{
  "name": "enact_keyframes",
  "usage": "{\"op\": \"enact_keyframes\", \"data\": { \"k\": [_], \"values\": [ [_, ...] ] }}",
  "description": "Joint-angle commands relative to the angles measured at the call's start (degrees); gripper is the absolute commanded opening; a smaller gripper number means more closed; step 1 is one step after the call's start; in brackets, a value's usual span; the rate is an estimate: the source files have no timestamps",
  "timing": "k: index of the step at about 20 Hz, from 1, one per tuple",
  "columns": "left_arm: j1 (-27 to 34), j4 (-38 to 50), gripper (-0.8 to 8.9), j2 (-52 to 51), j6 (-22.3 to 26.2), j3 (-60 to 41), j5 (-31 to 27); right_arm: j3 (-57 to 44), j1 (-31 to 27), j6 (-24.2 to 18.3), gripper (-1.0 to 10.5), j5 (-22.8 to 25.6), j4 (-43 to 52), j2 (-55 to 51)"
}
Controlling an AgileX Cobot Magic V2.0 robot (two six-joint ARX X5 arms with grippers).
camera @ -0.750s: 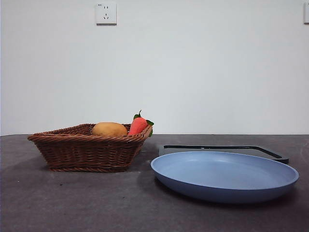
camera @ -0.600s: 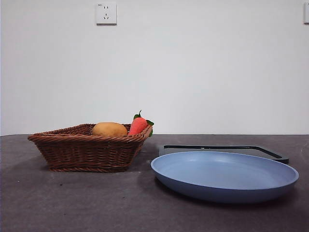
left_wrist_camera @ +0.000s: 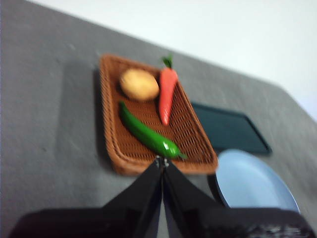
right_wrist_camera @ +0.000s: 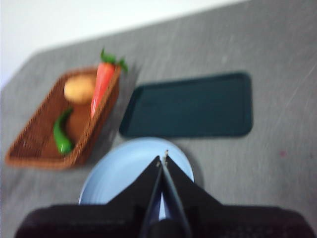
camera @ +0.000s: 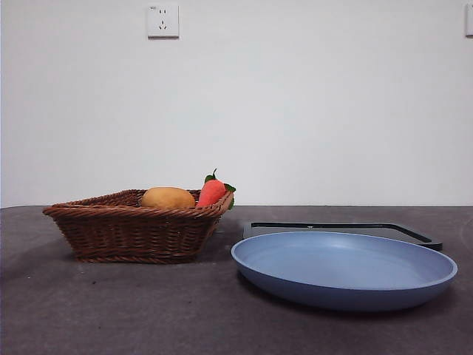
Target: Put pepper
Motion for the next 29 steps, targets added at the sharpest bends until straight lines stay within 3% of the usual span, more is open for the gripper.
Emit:
{"op": "enact_keyframes", "data": {
  "k": [1, 6, 10, 12, 14, 15, 20, 23, 29],
  "values": [
    [0.17, -3.76, 0.07, 4.35, 6.69, 3.96, 2.67, 4.63, 0.11, -6.03, 0.1, -1.07, -6.34, 3.17],
    [0.15, -11.63, 0.06, 12.28, 11.45, 9.57, 9.09, 10.43, 0.13, -13.03, 0.1, -1.03, -19.63, 8.74],
    [0.13, -12.11, 0.12, 13.75, 11.63, 10.4, 9.88, 10.54, 0.13, -13.81, 0.1, -0.98, -23.06, 10.67],
    [0.13, -12.13, 1.0, 13.73, 11.61, 10.4, 9.84, 10.54, 0.13, -13.81, 0.3, -1.01, -23.02, 10.82],
    [0.13, -12.17, 2.96, 13.73, 11.58, 10.4, 9.86, 10.54, 0.13, -13.79, 1.7, -1.01, -22.97, 10.99],
    [0.13, -12.22, 3.28, 13.75, 11.58, 10.4, 9.92, 10.54, 0.13, -13.77, 2.6, -1.01, -22.97, 11.21],
    [0.13, -12.11, 3.26, 13.75, 11.13, 10.4, 10.4, 10.54, 0.13, -13.0, 3.0, -2.75, -19.06, 16.26],
    [0.13, -12.02, 3.26, 13.75, 11.13, 10.4, 11.37, 10.54, 0.26, -11.54, 3.0, -6.64, -13.38, 23.96],
    [0.13, -12.02, 3.26, 13.75, 11.13, 10.4, 11.34, 10.54, 1.49, -11.45, 3.0, -6.56, -5.64, 41.05]
  ]
}}
